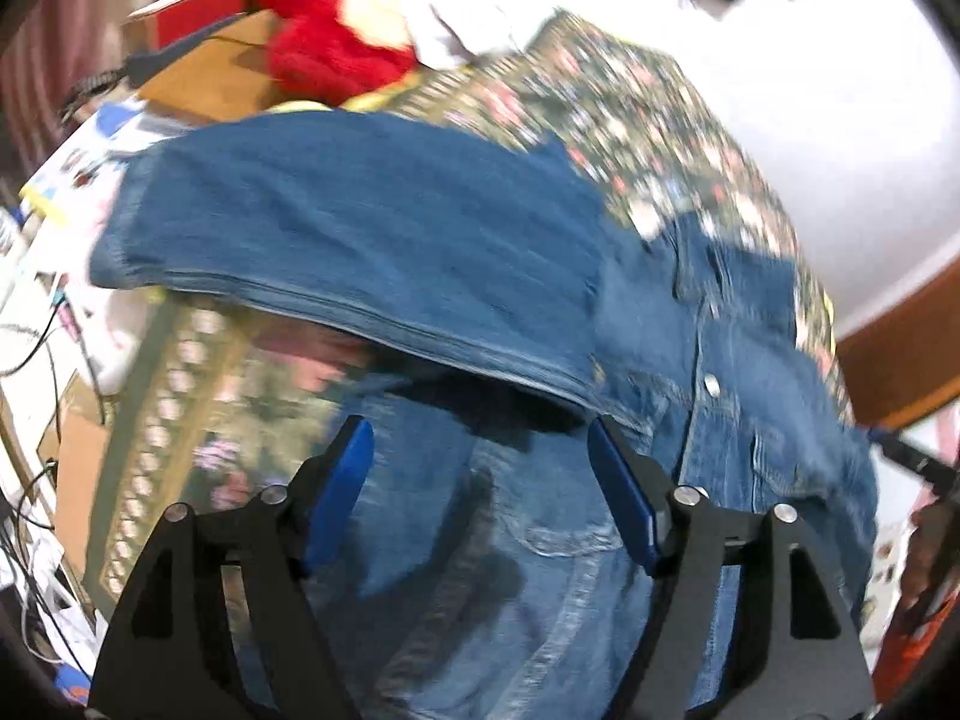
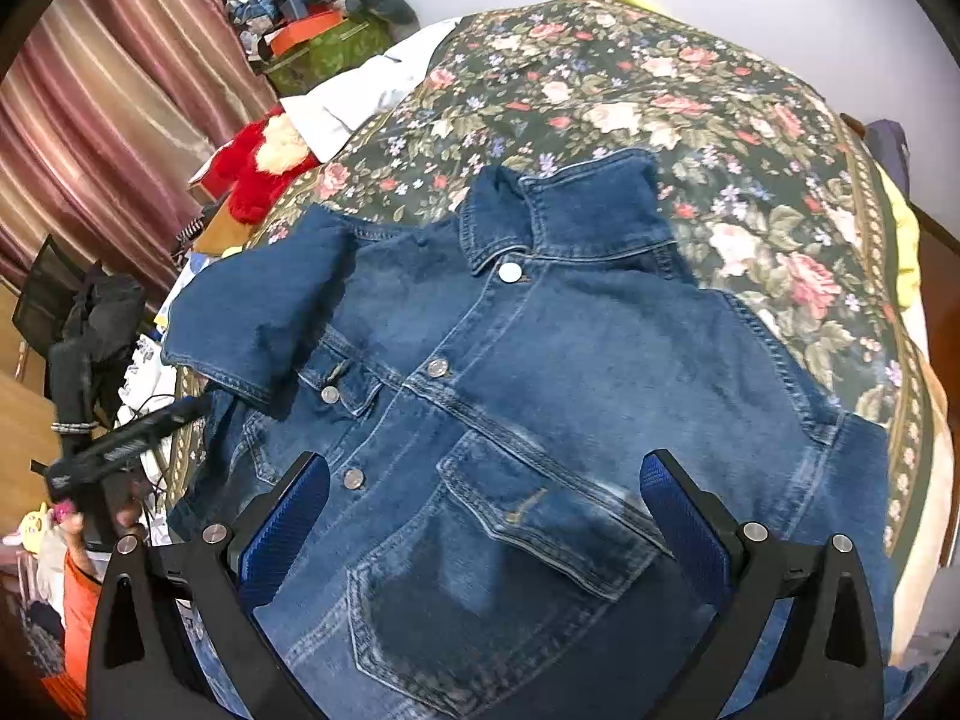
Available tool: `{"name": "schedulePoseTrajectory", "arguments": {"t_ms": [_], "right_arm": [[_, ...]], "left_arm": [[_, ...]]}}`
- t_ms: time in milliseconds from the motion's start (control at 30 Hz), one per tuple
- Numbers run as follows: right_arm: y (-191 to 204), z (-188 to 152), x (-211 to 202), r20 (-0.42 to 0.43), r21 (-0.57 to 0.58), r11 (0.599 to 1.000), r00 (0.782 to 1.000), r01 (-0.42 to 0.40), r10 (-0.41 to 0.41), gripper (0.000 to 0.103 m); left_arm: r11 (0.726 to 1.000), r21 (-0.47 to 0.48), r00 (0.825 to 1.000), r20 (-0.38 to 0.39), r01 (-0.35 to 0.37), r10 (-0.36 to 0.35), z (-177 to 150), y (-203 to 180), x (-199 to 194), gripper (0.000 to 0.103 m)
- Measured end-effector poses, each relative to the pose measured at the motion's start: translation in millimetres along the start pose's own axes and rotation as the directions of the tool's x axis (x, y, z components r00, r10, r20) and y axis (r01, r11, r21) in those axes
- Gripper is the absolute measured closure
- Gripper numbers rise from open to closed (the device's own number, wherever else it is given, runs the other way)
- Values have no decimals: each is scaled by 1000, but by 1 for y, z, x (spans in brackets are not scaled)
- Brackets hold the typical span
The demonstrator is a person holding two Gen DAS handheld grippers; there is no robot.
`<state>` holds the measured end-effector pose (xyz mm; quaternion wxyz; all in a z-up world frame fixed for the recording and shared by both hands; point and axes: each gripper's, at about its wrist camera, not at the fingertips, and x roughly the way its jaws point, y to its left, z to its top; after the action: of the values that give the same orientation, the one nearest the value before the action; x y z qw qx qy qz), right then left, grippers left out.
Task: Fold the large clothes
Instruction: 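Fold the held sleeve across the jacket front with the left gripper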
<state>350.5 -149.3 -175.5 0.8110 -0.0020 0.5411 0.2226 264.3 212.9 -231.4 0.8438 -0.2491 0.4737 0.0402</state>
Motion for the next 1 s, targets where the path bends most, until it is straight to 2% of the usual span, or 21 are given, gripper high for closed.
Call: {"name": "schedulePoseTrajectory", "arguments": {"t_ms": [133, 233, 367, 400, 467, 533, 567, 633, 733, 833, 900, 967, 1000], "right_arm": [[7, 3, 14, -20, -2, 1000, 1000, -10, 10, 0], [13, 6, 23, -35, -3, 1000, 999, -10, 10, 0], [16, 9, 30, -44, -12, 1000, 999, 11, -12, 0], [16, 10, 31, -46, -12, 1000, 999, 15, -16, 0], [15, 10, 34, -49, -11, 1000, 999, 21, -22, 0], [13, 11, 37, -54, -3, 1000, 998, 28, -29, 0], [12, 11, 38, -57, 1, 1000, 998, 30, -30, 0], [8, 11, 40, -63, 14, 999, 998, 29, -29, 0], [1, 8, 42, -70, 37, 999, 997, 26, -23, 0], [-6, 5, 40, -67, 60, 998, 998, 21, -17, 0], [-11, 3, 35, -55, 72, 997, 998, 17, -13, 0], [-16, 2, 26, -38, 84, 996, 999, 10, -7, 0], [-18, 1, 22, -29, 88, 996, 1000, 6, -4, 0]], "left_arm": [[990, -144, 999, 35, -1, 6, 19, 52, -1, 29], [955, -290, 998, 44, 57, -46, 32, 92, 11, 29], [919, -380, 994, 78, 101, -77, 47, 116, 27, 30], [915, -390, 993, 91, 101, -71, 49, 119, 28, 33], [919, -390, 994, 105, 54, -14, 56, 120, 29, 54], [942, -331, 988, 118, -56, 101, 64, 109, 25, 77], [951, -296, 983, 130, -88, 131, 67, 103, 23, 87], [962, -221, 965, 169, -160, 200, 74, 85, 13, 92], [961, -62, 919, 282, -268, 274, 80, 34, -13, 94], [956, 72, 896, 376, -283, 237, 85, -16, -32, 96], [938, 187, 879, 438, -293, 188, 85, -62, -44, 96], [922, 281, 880, 460, -266, 114, 79, -101, -51, 96], [916, 330, 890, 452, -228, 59, 76, -121, -52, 96]]}}
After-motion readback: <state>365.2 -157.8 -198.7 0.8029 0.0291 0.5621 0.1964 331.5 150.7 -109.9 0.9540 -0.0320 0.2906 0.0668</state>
